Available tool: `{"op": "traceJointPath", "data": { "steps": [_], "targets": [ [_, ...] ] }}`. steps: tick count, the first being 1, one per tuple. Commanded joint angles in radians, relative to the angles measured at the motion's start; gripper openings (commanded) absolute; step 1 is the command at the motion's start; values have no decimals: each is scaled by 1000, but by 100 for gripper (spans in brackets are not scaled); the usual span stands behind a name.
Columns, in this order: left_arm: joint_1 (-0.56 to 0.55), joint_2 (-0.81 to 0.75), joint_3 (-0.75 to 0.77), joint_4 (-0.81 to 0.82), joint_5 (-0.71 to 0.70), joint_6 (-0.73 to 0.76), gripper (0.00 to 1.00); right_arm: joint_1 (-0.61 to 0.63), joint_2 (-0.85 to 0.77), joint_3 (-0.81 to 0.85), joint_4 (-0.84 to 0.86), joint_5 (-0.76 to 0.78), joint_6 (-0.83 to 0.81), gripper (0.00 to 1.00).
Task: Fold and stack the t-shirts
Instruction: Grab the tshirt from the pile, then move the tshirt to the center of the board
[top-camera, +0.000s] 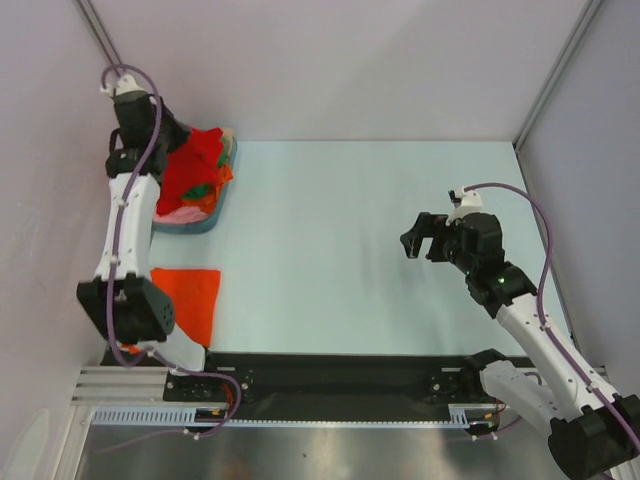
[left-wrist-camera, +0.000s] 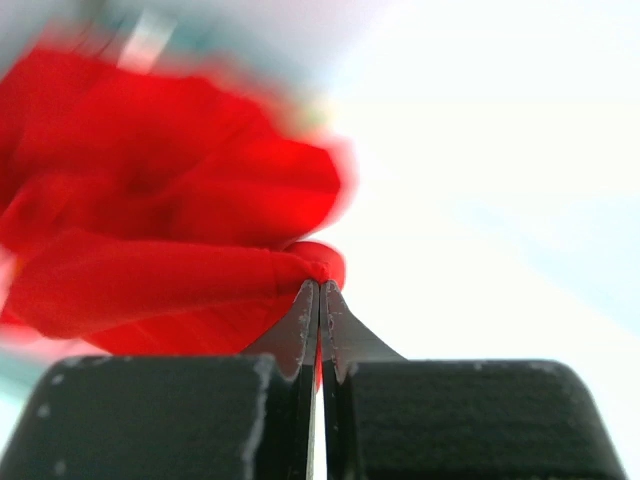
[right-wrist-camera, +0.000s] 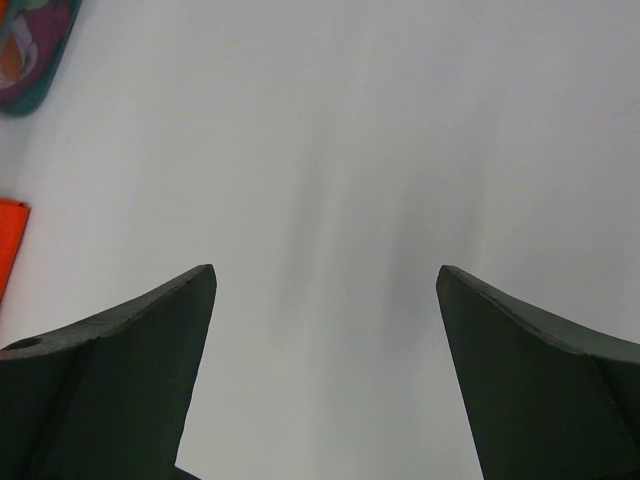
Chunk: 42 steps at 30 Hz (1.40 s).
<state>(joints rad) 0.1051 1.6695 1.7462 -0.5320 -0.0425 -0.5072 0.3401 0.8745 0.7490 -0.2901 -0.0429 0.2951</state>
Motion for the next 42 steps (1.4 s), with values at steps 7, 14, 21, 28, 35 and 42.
{"op": "traceJointPath", "data": {
  "steps": [7, 14, 21, 28, 35, 42],
  "targets": [
    [-173, -347, 36, 667, 257, 1, 0, -4, 6, 73, 37, 1, 19, 98],
    [-296, -151, 569, 594, 461, -171, 0, -4, 6, 70, 37, 11, 35, 98],
    [-435, -223, 287, 601, 507, -251, 0, -4, -11, 75, 11, 8, 44, 98],
    [-538, -300, -161, 517, 455, -208, 0, 2, 15, 72, -50, -254, 7, 91],
    [-541, -366, -365, 527, 496, -241, 0, 362, -32, -59, 45, -240, -105, 100],
    [-541, -459, -450, 529, 541, -251, 0, 415, 47, -123, 74, 177, 131, 98]
  ]
}}
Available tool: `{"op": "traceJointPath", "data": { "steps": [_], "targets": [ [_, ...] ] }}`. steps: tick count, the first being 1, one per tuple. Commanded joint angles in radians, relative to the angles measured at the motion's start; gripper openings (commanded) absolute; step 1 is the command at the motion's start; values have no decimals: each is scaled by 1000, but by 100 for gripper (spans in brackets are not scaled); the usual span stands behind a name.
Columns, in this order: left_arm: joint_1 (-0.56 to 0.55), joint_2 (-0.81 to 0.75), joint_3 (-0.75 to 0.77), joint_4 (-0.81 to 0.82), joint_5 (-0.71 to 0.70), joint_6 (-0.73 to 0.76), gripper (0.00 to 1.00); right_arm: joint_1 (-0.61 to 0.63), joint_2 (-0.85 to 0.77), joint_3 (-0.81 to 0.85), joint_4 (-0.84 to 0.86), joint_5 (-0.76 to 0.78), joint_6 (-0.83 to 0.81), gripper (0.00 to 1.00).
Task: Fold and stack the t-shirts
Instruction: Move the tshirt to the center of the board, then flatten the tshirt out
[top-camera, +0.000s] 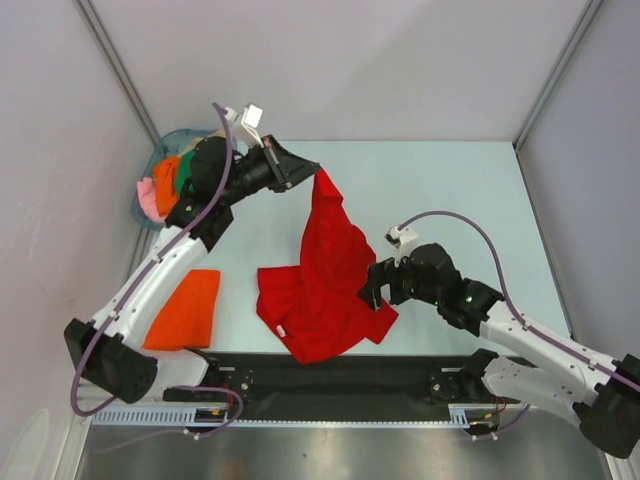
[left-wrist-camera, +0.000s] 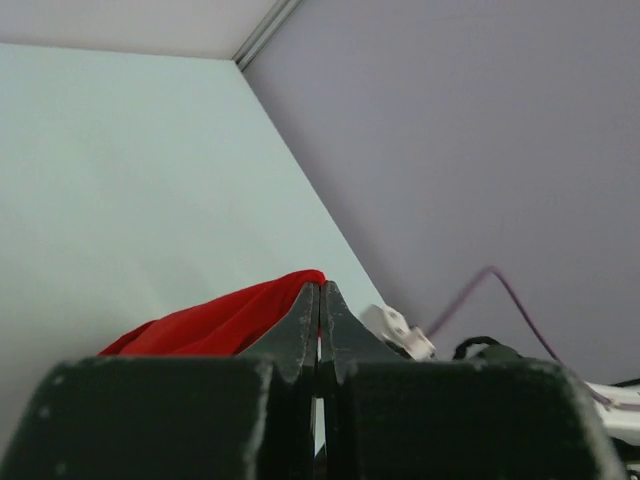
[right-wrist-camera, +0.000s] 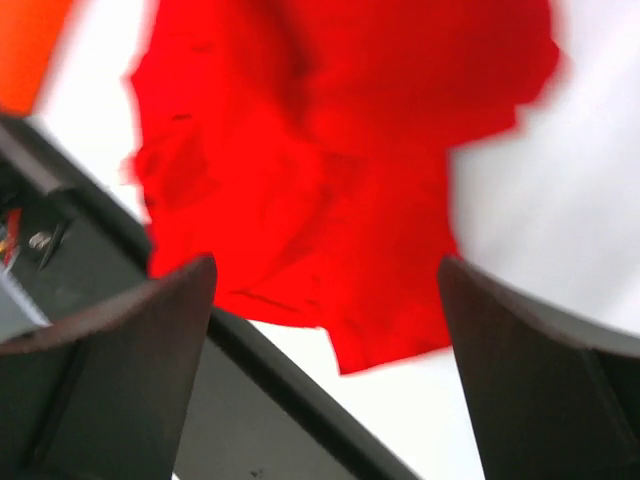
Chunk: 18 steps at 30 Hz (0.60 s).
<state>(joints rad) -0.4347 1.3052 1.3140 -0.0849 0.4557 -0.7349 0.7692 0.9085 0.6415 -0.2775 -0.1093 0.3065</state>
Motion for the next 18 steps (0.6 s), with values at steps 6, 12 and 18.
{"op": "traceJointPath", "data": {
  "steps": [6, 12, 18],
  "targets": [
    [-1, -168, -36, 80, 49, -38, 0, -211, 133, -37, 325, 1, 250, 97],
    [-1, -188, -24, 73, 78, -49, 0, -231, 207, 82, 406, -202, 89, 91],
    [-1, -196, -18, 53, 83, -40, 0, -176, 231, 92, 488, -279, 60, 90]
  ]
}}
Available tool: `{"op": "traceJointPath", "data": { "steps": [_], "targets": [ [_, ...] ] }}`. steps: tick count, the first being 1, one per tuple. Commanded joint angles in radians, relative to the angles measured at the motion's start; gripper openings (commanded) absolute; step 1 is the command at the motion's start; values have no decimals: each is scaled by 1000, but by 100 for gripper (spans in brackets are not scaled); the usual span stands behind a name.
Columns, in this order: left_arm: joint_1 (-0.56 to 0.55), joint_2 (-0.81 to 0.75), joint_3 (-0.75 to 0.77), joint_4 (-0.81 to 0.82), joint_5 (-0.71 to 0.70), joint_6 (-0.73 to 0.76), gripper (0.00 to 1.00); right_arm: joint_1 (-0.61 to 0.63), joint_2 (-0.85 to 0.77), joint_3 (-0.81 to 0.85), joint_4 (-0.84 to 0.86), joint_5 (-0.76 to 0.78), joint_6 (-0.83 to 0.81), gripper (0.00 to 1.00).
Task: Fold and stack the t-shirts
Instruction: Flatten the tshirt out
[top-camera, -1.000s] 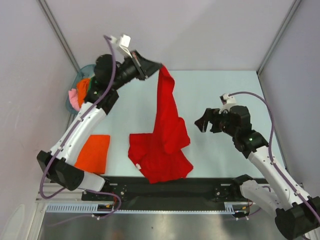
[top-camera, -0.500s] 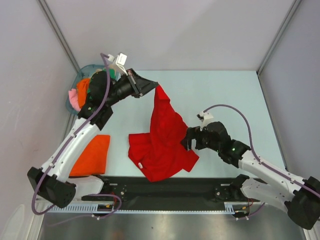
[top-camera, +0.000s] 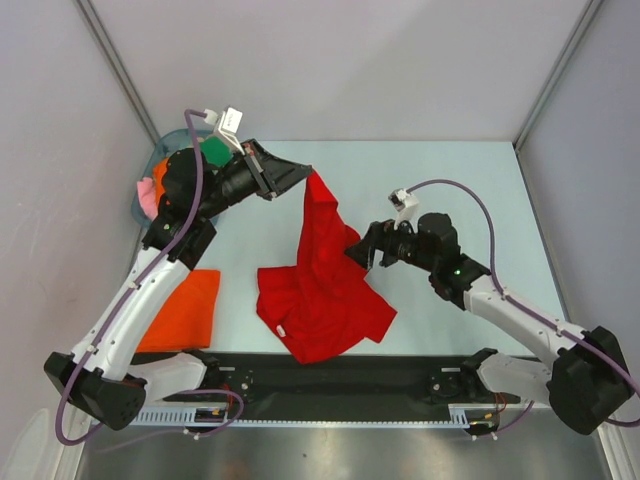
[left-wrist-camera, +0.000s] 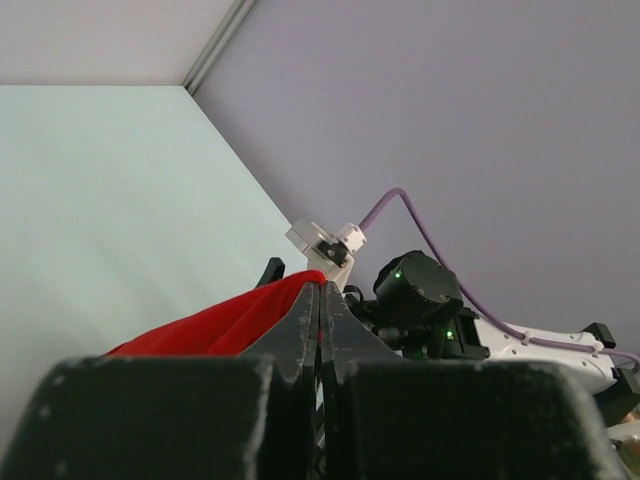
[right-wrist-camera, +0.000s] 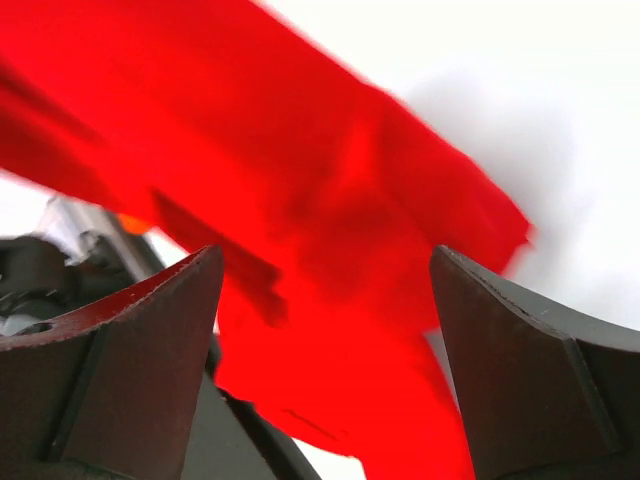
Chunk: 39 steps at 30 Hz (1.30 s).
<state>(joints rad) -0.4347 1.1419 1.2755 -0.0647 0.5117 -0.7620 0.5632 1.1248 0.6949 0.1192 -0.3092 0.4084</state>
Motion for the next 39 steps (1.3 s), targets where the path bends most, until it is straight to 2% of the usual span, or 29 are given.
{"op": "traceJointPath", "data": {
  "steps": [1, 7, 9, 10, 12, 15, 16, 19, 21, 24, 25, 27, 28, 31, 32, 35, 39],
  "targets": [
    [-1, -33, 22, 32, 28, -14, 0, 35, 38, 46, 102, -87, -36, 90],
    [-1, -47, 36, 37, 53, -29, 0, 63, 138, 117, 0, 175, -62, 86],
    [-1, -68, 35, 37, 51, -33, 0, 55, 162, 126, -7, 205, -63, 84],
    [-2, -74, 30, 37, 53, -33, 0, 49, 173, 132, -12, 203, -62, 78],
    [-1, -91, 33, 23, 54, -30, 0, 49, 193, 150, -26, 209, -66, 75],
    [-1, -108, 41, -1, 51, -16, 0, 52, 196, 149, -6, 203, -60, 58],
    [-1, -119, 47, -7, 47, -5, 0, 56, 199, 156, -7, 199, -59, 35],
    [1, -146, 68, -41, 1, 39, 0, 66, 222, 213, -18, 243, -53, 0],
    [5, -168, 119, -87, -45, 79, 0, 66, 243, 271, -18, 268, -56, 0],
    [22, -188, 270, -194, -139, 177, 0, 66, 312, 458, -32, 285, -83, 0],
    [27, -188, 374, -226, -180, 235, 0, 69, 366, 604, -64, 285, -91, 0],
    [27, -192, 476, -306, -220, 286, 0, 69, 414, 757, -93, 268, -105, 0],
    [25, -197, 569, -329, -235, 332, 0, 70, 459, 885, -107, 256, -109, 0],
    [27, -238, 681, -379, -311, 400, 0, 72, 519, 1085, -148, 239, -128, 0],
    [27, -251, 697, -383, -338, 415, 0, 72, 568, 1224, -164, 233, -128, 0],
    [25, -321, 729, -391, -392, 452, 0, 72, 639, 1420, -179, 193, -120, 0],
    [24, -393, 743, -374, -418, 478, 0, 61, 681, 1523, -136, 202, -76, 0]
  ]
}}
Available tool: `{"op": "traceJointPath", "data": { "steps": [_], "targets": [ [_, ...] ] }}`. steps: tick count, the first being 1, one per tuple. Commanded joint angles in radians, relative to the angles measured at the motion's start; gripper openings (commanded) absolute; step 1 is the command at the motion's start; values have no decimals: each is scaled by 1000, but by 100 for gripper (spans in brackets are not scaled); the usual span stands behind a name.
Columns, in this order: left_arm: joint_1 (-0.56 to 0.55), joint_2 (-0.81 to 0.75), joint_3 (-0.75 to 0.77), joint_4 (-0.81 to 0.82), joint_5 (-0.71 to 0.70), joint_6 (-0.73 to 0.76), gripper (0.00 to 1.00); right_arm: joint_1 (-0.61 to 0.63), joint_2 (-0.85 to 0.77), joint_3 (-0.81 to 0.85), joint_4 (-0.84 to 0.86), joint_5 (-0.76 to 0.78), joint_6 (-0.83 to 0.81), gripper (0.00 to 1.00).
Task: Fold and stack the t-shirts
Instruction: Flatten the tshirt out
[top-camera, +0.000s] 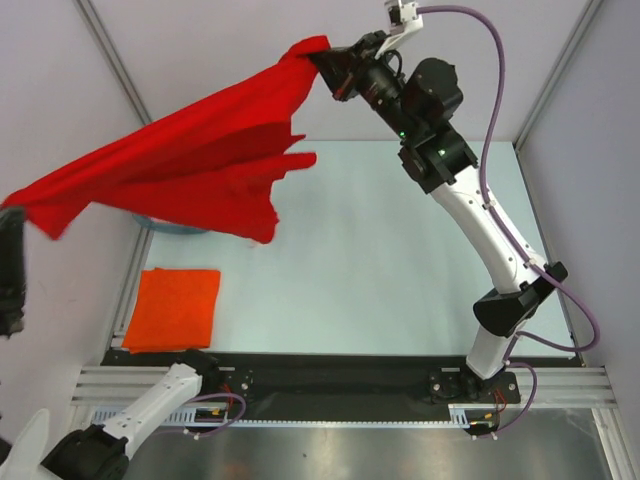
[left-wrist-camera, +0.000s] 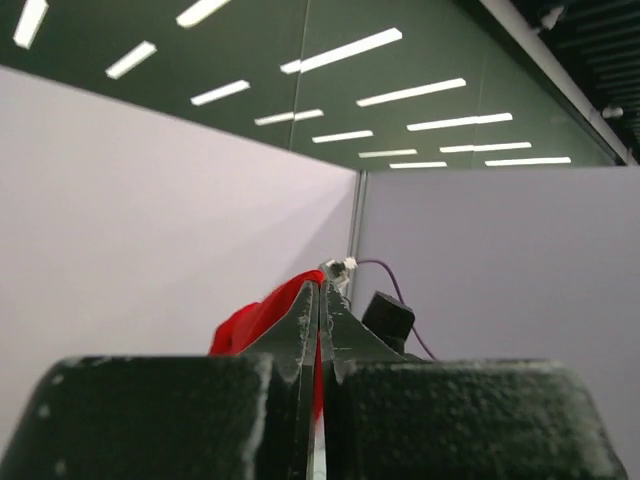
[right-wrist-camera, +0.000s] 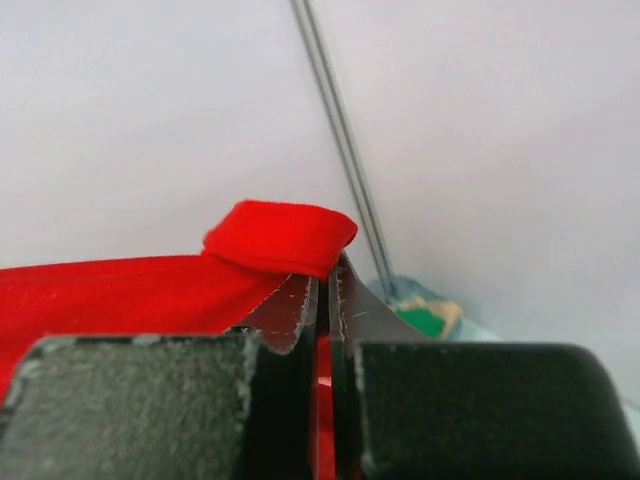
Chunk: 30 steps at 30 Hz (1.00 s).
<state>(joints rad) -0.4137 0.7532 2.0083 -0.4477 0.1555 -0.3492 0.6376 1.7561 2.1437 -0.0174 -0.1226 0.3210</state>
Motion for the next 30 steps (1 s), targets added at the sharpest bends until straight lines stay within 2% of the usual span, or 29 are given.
{"op": "traceJointPath", "data": {
  "steps": [1, 7, 16, 18, 23, 30],
  "targets": [
    [4, -26, 12, 10, -69, 76, 0, -24, 58, 93, -3, 18, 13, 0],
    [0, -49, 7, -20, -122, 102, 0, -65, 94, 128, 39, 20, 85, 0],
    [-5, -38, -32, -31, -154, 118, 0, -56, 108, 146, 125, -41, 161, 0],
    [-7, -38, -45, -29, -154, 125, 0, -58, 160, 200, 135, -55, 174, 0],
    [-8, -38, -79, -22, -208, 145, 0, -53, 297, 269, 286, -126, 275, 0],
    [-10, -20, -33, -29, -185, 138, 0, -44, 335, 301, 393, -132, 355, 0]
  ]
}}
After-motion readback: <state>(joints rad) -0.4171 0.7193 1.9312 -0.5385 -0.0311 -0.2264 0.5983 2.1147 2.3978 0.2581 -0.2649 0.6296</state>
